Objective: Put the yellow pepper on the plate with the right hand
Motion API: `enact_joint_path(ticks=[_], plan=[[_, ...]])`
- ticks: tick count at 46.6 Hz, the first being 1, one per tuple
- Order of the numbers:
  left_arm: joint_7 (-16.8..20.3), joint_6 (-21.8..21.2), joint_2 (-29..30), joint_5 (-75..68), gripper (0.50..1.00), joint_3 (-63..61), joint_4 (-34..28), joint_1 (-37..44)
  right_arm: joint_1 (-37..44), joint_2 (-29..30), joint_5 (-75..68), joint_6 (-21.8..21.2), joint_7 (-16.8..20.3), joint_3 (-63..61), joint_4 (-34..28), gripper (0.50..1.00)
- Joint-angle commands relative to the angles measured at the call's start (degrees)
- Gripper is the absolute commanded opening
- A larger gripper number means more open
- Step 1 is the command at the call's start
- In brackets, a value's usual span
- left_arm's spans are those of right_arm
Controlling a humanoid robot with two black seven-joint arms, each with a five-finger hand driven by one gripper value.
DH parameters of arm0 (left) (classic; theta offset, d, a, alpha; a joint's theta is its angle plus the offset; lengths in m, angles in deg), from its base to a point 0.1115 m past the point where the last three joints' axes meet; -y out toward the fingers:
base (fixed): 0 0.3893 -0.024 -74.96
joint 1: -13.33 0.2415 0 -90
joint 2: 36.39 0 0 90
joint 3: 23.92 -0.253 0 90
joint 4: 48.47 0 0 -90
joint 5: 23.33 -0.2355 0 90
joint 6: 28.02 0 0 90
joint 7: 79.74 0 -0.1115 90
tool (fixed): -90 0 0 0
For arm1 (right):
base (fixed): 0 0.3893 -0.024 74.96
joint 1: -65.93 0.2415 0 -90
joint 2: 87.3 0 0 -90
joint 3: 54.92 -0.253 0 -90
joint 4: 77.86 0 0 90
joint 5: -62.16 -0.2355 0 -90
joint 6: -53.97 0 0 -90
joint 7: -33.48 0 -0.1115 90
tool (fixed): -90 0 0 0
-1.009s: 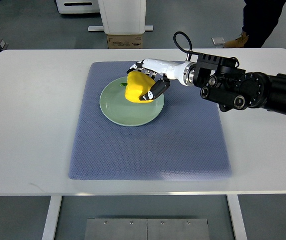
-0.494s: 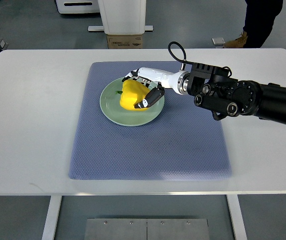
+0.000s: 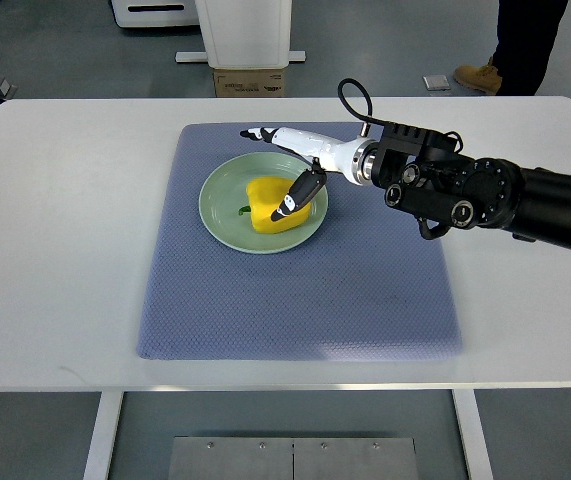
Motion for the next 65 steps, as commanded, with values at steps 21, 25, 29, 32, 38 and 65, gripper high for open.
enact_joint_path(ticks=[21, 25, 29, 32, 38, 65], plan=[[0.0, 0.0, 0.0, 0.0, 1.000, 0.0, 0.0, 0.0, -13.0, -2.7, -4.5, 0.0, -0.4, -25.3, 4.1, 1.000], [0.0, 0.0, 0.0, 0.0, 1.000, 0.0, 0.0, 0.0, -16.0, -2.7, -4.5, 0.0, -0.4, -33.9, 4.1, 1.000], [0.0, 0.0, 0.0, 0.0, 1.000, 0.0, 0.0, 0.0, -18.7, -2.7, -4.5, 0.0, -0.4, -40.4, 4.1, 1.000], [0.0, 0.0, 0.0, 0.0, 1.000, 0.0, 0.0, 0.0, -20.1, -2.8, -4.5, 0.0, -0.4, -42.7, 4.1, 1.000], [0.0, 0.0, 0.0, 0.0, 1.000, 0.0, 0.0, 0.0, -21.8, -4.2, -4.6, 0.0, -0.6, -43.7, 4.1, 1.000], [0.0, 0.0, 0.0, 0.0, 1.000, 0.0, 0.0, 0.0, -35.5, -6.9, -23.8, -8.4, -0.4, -67.1, 10.8, 1.000]])
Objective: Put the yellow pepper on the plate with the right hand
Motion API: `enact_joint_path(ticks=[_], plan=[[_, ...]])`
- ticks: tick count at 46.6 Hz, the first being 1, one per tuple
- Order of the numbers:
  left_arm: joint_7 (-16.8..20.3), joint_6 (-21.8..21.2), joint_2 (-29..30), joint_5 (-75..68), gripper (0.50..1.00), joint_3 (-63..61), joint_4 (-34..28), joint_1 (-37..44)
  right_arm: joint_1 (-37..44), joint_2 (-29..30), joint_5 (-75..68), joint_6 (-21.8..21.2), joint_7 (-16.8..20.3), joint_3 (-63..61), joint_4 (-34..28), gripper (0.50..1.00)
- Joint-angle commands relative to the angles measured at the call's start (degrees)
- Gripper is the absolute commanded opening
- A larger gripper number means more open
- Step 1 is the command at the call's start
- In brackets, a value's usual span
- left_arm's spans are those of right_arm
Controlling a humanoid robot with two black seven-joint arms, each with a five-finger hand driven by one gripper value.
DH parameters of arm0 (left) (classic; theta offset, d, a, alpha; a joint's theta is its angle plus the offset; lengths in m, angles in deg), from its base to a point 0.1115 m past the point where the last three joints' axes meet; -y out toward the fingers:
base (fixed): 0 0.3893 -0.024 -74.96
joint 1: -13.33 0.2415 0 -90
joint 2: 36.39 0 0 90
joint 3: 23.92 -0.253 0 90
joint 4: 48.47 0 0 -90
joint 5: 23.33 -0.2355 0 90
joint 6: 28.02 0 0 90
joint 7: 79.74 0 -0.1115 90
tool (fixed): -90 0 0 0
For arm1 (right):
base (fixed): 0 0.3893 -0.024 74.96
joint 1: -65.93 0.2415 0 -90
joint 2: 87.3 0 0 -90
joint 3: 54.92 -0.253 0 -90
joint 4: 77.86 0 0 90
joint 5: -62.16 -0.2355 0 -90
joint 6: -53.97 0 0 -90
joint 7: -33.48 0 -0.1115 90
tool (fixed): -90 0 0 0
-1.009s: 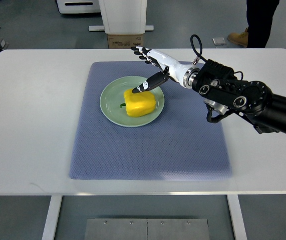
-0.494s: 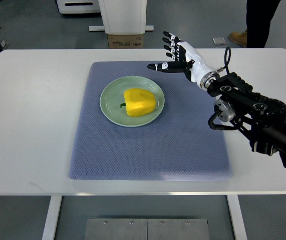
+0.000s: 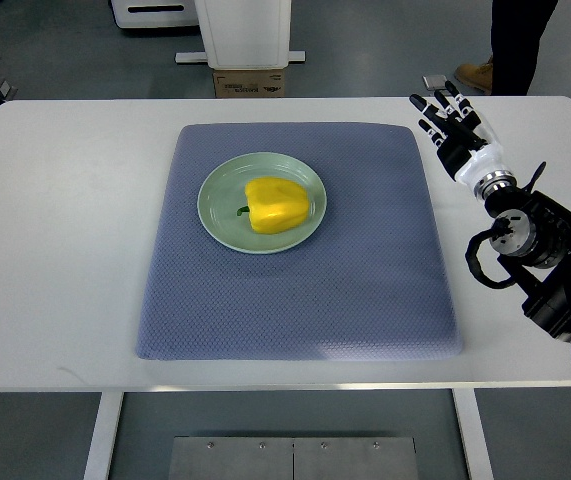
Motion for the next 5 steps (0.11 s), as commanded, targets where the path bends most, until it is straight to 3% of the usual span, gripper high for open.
enact_joint_path(ticks=[1, 5], plan=[[0.0, 0.0, 0.0, 0.0, 1.000, 0.0, 0.0, 0.0, -1.3, 0.0, 0.0, 0.0, -0.2, -0.3, 0.6, 1.000], [0.0, 0.0, 0.0, 0.0, 1.000, 0.0, 0.0, 0.0, -2.2, -0.1, 0.0, -0.1, -0.3, -0.3, 1.1, 1.000]])
